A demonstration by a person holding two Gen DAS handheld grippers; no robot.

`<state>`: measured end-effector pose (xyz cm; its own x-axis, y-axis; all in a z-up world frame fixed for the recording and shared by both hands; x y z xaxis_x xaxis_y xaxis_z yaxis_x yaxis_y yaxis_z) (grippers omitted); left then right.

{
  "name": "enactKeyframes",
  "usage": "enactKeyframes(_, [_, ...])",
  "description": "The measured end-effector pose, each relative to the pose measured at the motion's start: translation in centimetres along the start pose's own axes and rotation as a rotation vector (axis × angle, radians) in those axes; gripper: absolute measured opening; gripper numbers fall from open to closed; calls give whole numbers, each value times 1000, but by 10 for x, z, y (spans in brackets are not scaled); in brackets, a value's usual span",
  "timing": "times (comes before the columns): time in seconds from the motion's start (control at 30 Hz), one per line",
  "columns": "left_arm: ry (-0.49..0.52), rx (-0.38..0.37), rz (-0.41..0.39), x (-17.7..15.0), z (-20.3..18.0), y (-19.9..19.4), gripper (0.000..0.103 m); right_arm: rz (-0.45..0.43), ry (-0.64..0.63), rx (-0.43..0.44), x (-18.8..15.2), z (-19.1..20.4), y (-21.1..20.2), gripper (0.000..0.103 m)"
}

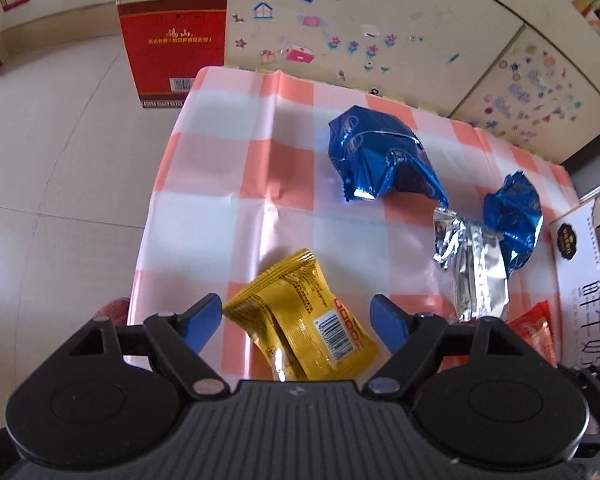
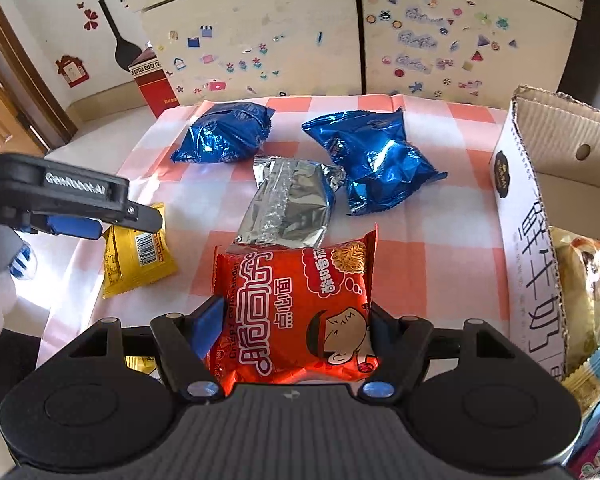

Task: Organize snacks
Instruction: 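Grasp the red bag with the right gripper while the left gripper grasps the yellow bag, then lift the red bag toward the box with the right gripper while the left lifts the yellow bag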

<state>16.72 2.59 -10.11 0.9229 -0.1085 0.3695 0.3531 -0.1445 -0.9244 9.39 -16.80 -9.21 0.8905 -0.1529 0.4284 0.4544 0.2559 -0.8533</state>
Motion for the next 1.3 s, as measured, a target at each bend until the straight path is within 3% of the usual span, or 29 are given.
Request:
enactKeyframes(0.47, [90,96,15,-7,-21,21,87,-6,13,-4,-1,-3,-4,78])
enactKeyframes(0.73, [130,116,17,-11,-27,26,91,-3,8,-1,-1,-1,-1,78])
enactKeyframes(0.77, [127,118,3,-12,-27,25,90,-3,8,-1,-1,-1,-1,78])
enactKeyframes(0.8, [128,121,-11,-12,-26,25,84,-3,9,-1,0,-2,-1,78])
enactKeyframes(0.83, [138,121,-33,-11,-27,23,71,-4,9,-1,-1,-2,-1,78])
enactKeyframes(0.93, [146,118,-64,-10,-24,18,55,-8,11,-1,0,-3,-2,78])
enactKeyframes(1.3, [70,11,-108,-6,-14,10,52,-52,19,17,5,-1,-16,78])
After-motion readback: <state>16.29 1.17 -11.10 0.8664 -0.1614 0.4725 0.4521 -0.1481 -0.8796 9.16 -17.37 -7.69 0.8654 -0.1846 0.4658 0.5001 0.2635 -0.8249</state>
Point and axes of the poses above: each gripper's, at about its wrist camera, not at the fingertips, and y roughly the way its jaws point, z to its left, x to its top, the point moved 6 cm from there along y, roughly the way its jaws point, and after that the axes turned 14 degrees about y, right-handed, at the moved point
